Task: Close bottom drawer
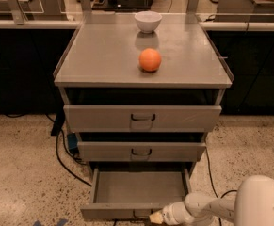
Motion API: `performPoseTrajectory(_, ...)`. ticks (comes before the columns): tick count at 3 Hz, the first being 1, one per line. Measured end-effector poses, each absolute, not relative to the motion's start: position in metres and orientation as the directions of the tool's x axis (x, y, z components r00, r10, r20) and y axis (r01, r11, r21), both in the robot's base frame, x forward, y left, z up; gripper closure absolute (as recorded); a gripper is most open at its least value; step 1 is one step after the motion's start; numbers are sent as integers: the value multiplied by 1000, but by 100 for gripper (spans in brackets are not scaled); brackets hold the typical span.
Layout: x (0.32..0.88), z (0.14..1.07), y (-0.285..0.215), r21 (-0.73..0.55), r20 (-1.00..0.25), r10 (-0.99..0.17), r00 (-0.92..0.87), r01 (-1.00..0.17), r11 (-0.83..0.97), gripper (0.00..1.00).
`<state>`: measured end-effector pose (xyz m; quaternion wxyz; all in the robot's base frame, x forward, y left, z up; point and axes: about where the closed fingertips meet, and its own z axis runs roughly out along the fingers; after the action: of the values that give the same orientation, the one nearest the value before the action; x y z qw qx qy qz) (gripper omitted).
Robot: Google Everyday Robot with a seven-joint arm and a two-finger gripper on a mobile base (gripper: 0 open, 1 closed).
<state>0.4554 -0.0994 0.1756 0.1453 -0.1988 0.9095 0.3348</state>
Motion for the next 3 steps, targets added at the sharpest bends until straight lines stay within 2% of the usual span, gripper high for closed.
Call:
performPoseTrajectory(1, 495, 183, -105, 523, -451, -239, -860, -471, 710, 100)
performPoseTrajectory(3, 523, 170, -105, 514, -458, -238, -856, -474, 715, 100)
